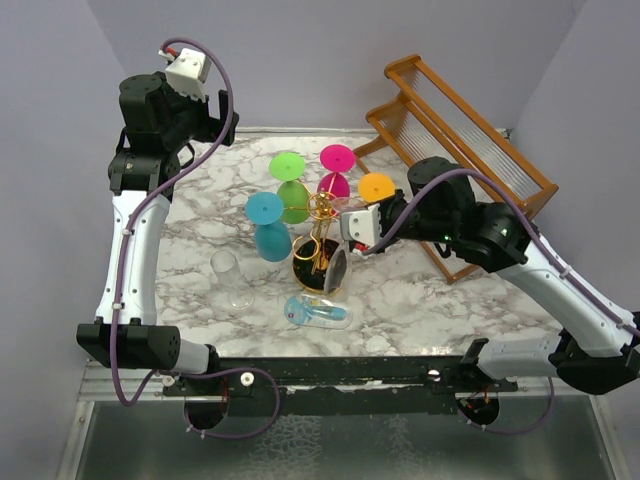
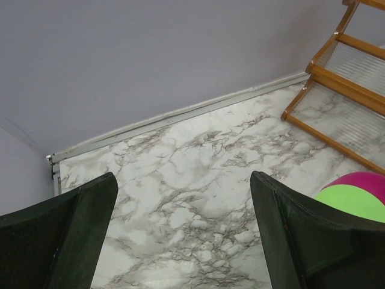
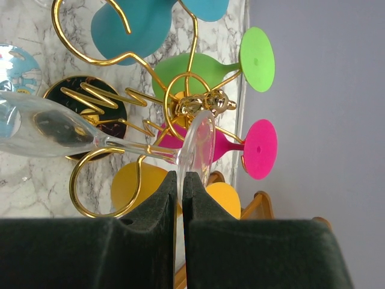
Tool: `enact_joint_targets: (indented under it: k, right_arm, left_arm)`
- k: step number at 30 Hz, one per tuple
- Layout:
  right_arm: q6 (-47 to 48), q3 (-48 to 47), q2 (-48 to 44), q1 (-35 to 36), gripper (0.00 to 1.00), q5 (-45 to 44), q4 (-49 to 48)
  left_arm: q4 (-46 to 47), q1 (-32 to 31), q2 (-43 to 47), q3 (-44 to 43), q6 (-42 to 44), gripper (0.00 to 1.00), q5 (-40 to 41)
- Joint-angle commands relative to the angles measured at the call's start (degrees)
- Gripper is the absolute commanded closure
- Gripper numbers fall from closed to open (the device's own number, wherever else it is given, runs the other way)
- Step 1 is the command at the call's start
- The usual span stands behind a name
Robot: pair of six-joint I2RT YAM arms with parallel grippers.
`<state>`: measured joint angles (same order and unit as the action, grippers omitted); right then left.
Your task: Place the wine glass upside down on the wine glass rack
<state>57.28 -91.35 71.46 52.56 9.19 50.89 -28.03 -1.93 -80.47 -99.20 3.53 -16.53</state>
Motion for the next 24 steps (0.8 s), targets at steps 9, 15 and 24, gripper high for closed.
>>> enact_joint_targets:
  k: [9,15,24]
  right_arm:
    - [0.7,2.4,-1.6,0.4,0.99,-4.2,-3.4]
    - [1.9,4.1,-2.0,0.4,0.99,-5.0,-4.5]
    - [6.1,4.2,-3.4,0.4,0.99,-2.0,-2.6]
  left_arm:
    - [1.6,0.3,1.0,0.0,-0.5,0.06,-2.3]
    - [1.7,0.3,0.9,0.0,-0.5,0.06,-2.8]
    - [2.0,0.3,1.0,0.3,-0.3,0.06,-3.1]
